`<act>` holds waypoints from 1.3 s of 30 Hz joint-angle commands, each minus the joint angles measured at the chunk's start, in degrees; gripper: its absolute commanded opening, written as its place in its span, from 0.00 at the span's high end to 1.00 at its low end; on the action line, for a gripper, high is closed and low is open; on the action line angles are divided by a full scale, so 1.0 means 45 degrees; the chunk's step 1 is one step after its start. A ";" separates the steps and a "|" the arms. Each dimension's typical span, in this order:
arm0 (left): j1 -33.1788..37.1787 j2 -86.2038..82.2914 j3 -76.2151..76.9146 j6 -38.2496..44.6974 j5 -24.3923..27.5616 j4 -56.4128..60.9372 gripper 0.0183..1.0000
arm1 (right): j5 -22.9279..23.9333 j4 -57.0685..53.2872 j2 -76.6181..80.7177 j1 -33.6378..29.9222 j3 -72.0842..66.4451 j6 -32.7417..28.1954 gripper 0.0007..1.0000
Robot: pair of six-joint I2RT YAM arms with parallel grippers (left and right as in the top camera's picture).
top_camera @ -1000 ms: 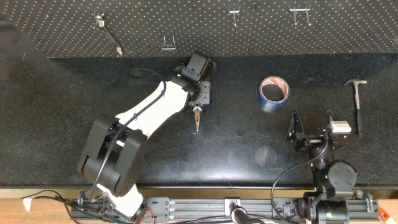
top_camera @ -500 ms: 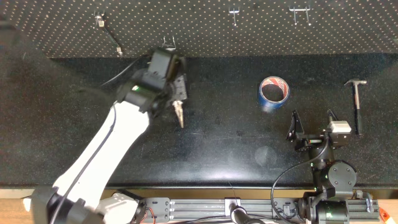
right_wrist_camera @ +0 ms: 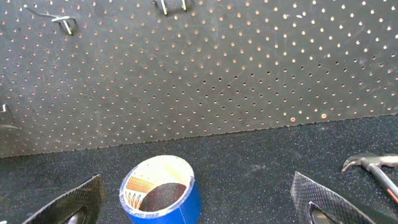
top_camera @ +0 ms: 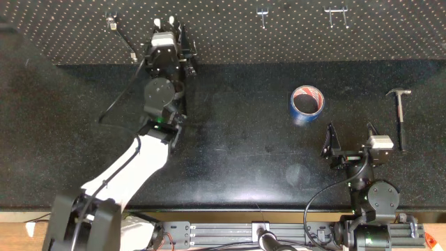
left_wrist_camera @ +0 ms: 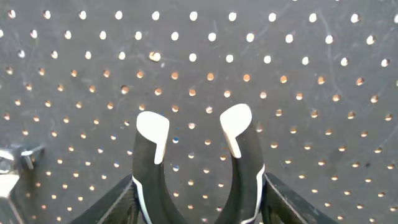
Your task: Place Tools Onto Pegboard
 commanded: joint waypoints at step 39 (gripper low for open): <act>0.0525 0.2492 0.0981 -0.0136 0.1904 0.0277 0.99 | -0.0155 -0.0053 -0.0092 -0.0068 -0.0029 -0.0126 0.02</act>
